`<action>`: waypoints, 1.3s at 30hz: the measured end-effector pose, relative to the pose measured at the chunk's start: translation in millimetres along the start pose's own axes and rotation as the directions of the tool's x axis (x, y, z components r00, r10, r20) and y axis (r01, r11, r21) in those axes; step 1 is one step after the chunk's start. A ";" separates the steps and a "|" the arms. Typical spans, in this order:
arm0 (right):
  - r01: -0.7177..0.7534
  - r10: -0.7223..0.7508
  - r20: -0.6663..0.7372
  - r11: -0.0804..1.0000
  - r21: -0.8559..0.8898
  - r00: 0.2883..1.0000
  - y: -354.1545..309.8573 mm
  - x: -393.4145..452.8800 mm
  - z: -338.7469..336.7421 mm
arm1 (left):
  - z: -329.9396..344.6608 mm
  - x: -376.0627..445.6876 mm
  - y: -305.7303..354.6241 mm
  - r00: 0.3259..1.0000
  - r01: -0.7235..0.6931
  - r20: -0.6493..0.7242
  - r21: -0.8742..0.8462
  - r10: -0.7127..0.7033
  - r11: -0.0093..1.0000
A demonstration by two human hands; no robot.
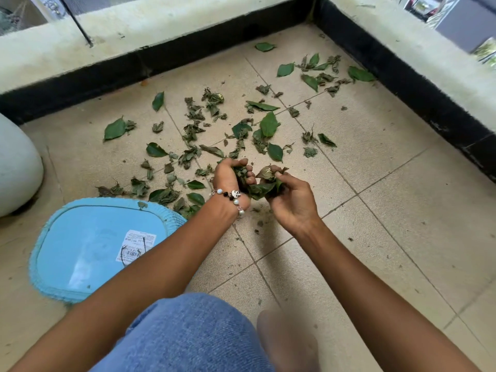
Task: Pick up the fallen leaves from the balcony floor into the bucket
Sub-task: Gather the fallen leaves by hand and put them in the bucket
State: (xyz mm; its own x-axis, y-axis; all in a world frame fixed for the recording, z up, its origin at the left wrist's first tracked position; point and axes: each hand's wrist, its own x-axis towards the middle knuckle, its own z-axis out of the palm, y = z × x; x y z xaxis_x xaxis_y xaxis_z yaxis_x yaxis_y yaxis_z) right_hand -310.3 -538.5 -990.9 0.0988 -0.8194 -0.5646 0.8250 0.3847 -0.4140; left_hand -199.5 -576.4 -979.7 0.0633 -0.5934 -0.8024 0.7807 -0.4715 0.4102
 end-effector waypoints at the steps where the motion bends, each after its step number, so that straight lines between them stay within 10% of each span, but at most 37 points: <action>1: 0.025 -0.024 -0.012 0.999 0.027 1.000 -0.1 -3.6 7.4 | 8.5 -6.8 -2.2 1.000 0.006 0.011 -0.033 -0.006 0.999; 16: 0.440 -0.431 -0.146 0.898 0.034 0.891 -156.8 -165.6 104.6 | 159.6 -203.1 -52.3 0.861 -0.142 0.508 0.263 -0.012 0.954; 23: 0.630 -0.635 -0.304 0.766 -0.128 0.711 -234.3 -269.5 61.0 | 208.5 -301.8 -134.9 0.835 -0.206 0.548 0.390 -0.047 0.897; 33: 0.851 -0.727 -0.582 0.513 -0.108 0.365 -304.0 -386.4 -68.6 | 232.0 -381.7 -317.2 0.591 -0.317 0.780 0.457 -0.203 0.831; 39: 0.891 -0.619 -0.780 0.401 -0.212 0.092 -343.3 -427.8 -168.3 | 248.4 -398.2 -437.5 0.632 -0.216 0.621 0.716 -0.464 0.664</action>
State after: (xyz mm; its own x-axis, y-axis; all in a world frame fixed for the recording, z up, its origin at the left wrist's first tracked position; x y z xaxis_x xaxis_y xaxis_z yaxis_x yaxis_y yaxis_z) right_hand -729.5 -248.6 -727.4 -0.9355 0.0178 -0.3530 0.3005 -0.4859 -0.8207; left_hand -720.7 -295.8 -732.1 -0.7080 -0.5616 -0.4283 0.0595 -0.6517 0.7561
